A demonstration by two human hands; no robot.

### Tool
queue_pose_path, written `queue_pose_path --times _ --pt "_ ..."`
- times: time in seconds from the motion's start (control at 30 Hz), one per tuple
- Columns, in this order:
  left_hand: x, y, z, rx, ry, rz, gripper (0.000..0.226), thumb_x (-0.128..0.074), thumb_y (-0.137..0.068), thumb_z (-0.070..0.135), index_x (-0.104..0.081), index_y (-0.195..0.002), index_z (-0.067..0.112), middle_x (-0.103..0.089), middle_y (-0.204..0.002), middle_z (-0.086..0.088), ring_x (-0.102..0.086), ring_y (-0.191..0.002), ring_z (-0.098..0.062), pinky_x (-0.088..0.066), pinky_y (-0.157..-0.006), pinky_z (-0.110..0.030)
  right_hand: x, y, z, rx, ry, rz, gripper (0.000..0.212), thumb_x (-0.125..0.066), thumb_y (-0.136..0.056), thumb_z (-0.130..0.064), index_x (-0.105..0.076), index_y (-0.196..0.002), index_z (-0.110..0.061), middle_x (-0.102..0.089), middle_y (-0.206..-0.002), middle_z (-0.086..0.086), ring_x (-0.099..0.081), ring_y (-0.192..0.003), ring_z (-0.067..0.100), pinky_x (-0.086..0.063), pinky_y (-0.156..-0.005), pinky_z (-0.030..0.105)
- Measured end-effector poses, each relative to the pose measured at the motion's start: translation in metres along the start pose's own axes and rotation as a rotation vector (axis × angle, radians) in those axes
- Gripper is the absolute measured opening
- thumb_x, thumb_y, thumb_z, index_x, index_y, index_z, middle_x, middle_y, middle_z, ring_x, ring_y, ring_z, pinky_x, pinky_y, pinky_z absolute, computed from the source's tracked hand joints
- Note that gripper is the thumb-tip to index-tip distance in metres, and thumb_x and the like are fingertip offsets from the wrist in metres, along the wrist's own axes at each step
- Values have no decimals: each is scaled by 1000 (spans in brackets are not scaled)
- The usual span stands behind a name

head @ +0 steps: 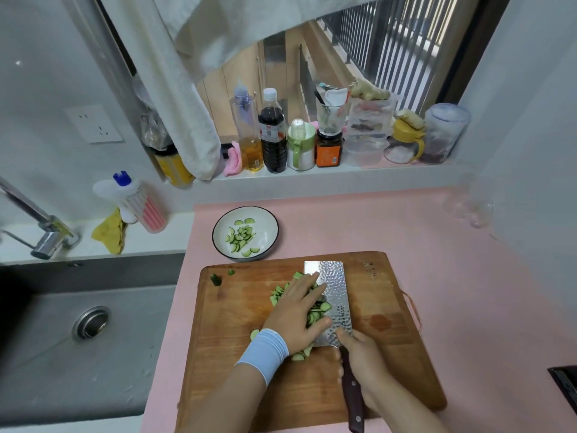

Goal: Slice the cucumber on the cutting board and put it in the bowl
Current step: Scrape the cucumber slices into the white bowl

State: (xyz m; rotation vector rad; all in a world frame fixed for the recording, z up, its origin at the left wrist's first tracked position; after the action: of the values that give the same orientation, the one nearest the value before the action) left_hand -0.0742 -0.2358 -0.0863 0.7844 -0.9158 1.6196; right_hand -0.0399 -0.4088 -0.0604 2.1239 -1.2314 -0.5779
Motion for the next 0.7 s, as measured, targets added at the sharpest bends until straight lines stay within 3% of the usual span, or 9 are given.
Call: queue_pose_path --times 0.17,0.5,0.7 --pt "27 -19 -19 -22 25 35 70 -38 -92 66 -36 -150 26 -22 -160 4 -14 -149 -15 -11 -121 -43 -26 -10 -27 59 5 -35 27 -52 -105 -28 -59 -108 -2 -53 -65 10 -42 -43 22 -37 -44 29" --pt "104 -70 -94 17 47 14 71 -37 -90 63 -34 -150 27 -18 -161 9 -7 -149 -10 -6 -120 -33 -112 -55 -93 179 9 -29 26 -50 -106 -27 -54 -91 -5 -54 -62 9 -44 -42 21 -35 -47 32" --pt "118 -100 -150 61 61 -25 65 -35 -93 56 -40 -148 22 -23 -159 7 -12 -148 -10 -8 -122 -33 -160 -88 -125 166 6 34 25 -48 -106 -21 -53 -88 -4 -53 -62 11 -44 -40 22 -39 -39 26"
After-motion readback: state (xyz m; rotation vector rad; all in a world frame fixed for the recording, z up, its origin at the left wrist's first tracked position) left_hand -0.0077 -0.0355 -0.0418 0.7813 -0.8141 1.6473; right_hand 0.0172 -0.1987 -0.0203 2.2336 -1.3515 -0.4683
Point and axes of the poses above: each hand's wrist, its own y-axis away from the middle knuckle, its own x-axis out of the back of the hand, z = x × y, the point moved 1 cm from there along -y, towards the middle knuckle
